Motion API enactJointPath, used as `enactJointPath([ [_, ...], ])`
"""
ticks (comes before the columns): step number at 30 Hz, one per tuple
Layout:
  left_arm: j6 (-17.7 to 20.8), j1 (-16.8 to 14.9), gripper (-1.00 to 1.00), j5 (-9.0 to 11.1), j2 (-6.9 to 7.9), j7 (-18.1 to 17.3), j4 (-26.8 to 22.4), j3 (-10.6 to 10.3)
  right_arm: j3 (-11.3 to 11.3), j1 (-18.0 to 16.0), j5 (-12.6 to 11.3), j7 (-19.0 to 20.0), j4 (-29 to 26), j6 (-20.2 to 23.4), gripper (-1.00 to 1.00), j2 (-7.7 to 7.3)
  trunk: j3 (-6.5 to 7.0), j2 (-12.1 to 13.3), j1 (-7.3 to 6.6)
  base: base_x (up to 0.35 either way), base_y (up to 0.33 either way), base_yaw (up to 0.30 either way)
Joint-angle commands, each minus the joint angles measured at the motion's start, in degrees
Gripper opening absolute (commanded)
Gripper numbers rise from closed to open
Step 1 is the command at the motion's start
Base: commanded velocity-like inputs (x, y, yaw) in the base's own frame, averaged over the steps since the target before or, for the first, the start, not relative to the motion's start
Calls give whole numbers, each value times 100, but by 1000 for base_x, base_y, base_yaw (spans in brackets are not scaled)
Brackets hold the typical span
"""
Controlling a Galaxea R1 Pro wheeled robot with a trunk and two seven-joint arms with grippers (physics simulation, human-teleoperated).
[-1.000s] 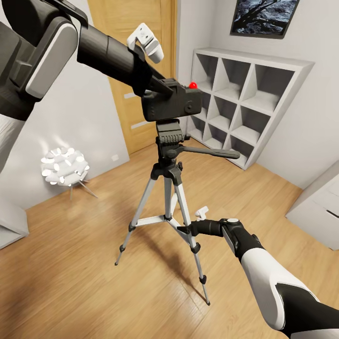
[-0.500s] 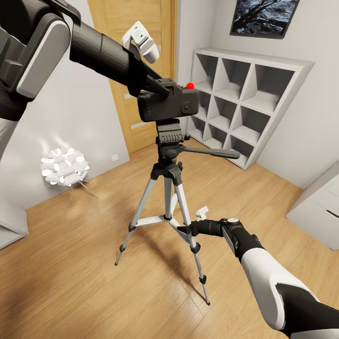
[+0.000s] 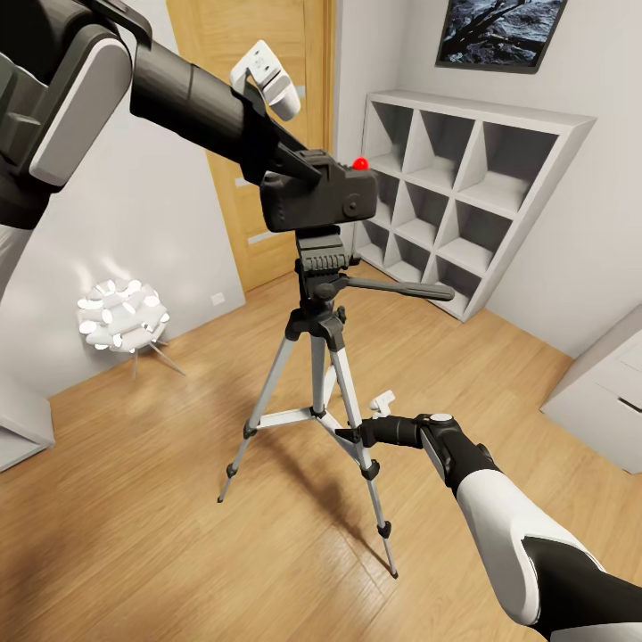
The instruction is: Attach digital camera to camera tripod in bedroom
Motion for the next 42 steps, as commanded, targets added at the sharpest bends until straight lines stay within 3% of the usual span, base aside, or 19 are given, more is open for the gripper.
enactJointPath([
  [1, 12, -11, -100, 11, 4, -17, 0, -12, -3, 54, 311, -425, 94, 50, -100, 5, -12, -6, 6, 0, 0, 0],
  [9, 12, -11, -100, 31, -7, -18, -10, -8, -3, 54, 311, -425, 94, 50, -100, 5, -12, -6, 6, 0, 0, 0],
  [21, 12, -11, -100, 511, 7, -11, -4, -5, -3, 54, 311, -424, 94, 50, -100, 5, -12, -6, 6, 0, 0, 0],
  [42, 19, -11, -100, 551, 10, -10, -98, -7, -2, 54, 311, -424, 94, 50, -100, 5, -12, -6, 6, 0, 0, 0],
])
